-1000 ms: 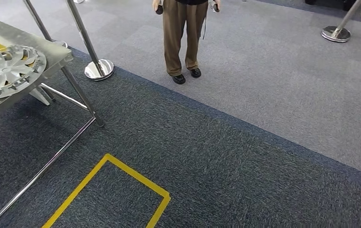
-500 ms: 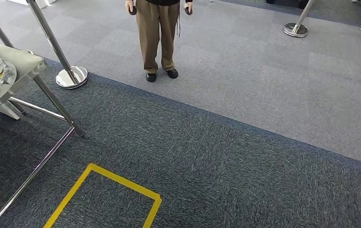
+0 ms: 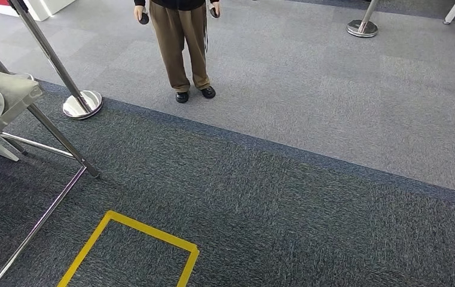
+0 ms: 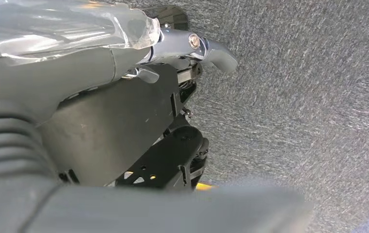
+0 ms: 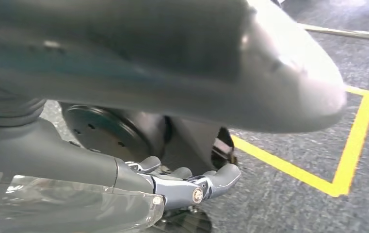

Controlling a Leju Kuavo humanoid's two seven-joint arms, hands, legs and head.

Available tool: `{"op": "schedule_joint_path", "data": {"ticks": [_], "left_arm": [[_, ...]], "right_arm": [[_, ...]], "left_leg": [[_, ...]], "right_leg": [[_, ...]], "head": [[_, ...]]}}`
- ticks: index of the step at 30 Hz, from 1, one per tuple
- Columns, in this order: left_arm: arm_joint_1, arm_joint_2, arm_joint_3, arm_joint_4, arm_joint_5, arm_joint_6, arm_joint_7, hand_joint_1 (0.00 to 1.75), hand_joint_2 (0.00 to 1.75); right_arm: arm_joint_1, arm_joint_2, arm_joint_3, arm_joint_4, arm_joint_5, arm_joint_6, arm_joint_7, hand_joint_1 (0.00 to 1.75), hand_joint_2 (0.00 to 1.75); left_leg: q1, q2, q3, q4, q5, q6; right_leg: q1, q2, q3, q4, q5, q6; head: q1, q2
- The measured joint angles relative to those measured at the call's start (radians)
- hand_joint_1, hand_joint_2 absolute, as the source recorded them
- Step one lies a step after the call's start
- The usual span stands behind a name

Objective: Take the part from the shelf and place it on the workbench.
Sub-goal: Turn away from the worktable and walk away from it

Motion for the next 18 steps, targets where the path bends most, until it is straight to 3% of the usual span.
{"op": "schedule_joint_path", "data": {"ticks": [6, 10, 12, 15, 16, 18], "left_arm": [[0.001, -0.001, 0.000, 0.000, -0.001, -0.018, -0.005, 0.00, 0.00], [0.000, -0.003, 0.000, 0.000, -0.001, -0.021, -0.010, 0.00, 0.00], [-0.001, -0.003, 0.000, 0.000, -0.001, -0.020, -0.014, 0.00, 0.00], [-0.003, -0.003, 0.000, 0.000, 0.000, -0.017, -0.016, 0.00, 0.00], [-0.003, -0.003, 0.000, 0.000, -0.001, -0.016, -0.016, 0.00, 0.00], [-0.003, -0.003, 0.000, 0.000, -0.002, -0.016, -0.015, 0.00, 0.00]], "right_arm": [[-0.001, 0.000, -0.009, 0.000, 0.002, 0.000, 0.003, 0.00, 0.00], [-0.002, 0.000, -0.015, 0.000, 0.012, 0.000, 0.037, 0.00, 0.00], [-0.002, 0.002, -0.015, 0.000, 0.016, 0.000, 0.048, 0.00, 0.00], [-0.003, 0.009, -0.016, 0.000, 0.015, -0.001, 0.052, 0.00, 0.00], [-0.004, 0.011, -0.016, 0.000, 0.013, -0.001, 0.052, 0.00, 0.00], [-0.007, 0.013, -0.017, 0.000, 0.011, -0.001, 0.053, 0.00, 0.00]], "left_leg": [[0.006, 0.000, 0.000, -0.003, 0.002, -0.031], [0.005, 0.000, 0.000, -0.002, 0.002, -0.032], [0.001, 0.000, -0.002, 0.002, 0.000, -0.028], [0.001, 0.004, 0.010, -0.026, 0.017, -0.007], [0.004, 0.007, 0.018, -0.042, 0.026, -0.001], [0.007, 0.016, 0.026, -0.059, 0.035, 0.004]], "right_leg": [[0.005, 0.000, -0.001, 0.001, -0.001, -0.003], [0.003, 0.000, 0.000, 0.001, -0.001, -0.003], [-0.003, 0.000, 0.001, -0.004, 0.003, 0.001], [-0.007, -0.002, 0.004, -0.010, 0.006, 0.012], [-0.007, -0.002, -0.004, 0.008, -0.006, 0.014], [-0.009, -0.003, -0.050, 0.104, -0.059, 0.019]], "head": [[0.000, 0.000], [0.001, 0.000], [0.000, 0.000], [-0.001, 0.000], [0.000, 0.000], [0.001, 0.000]]}}
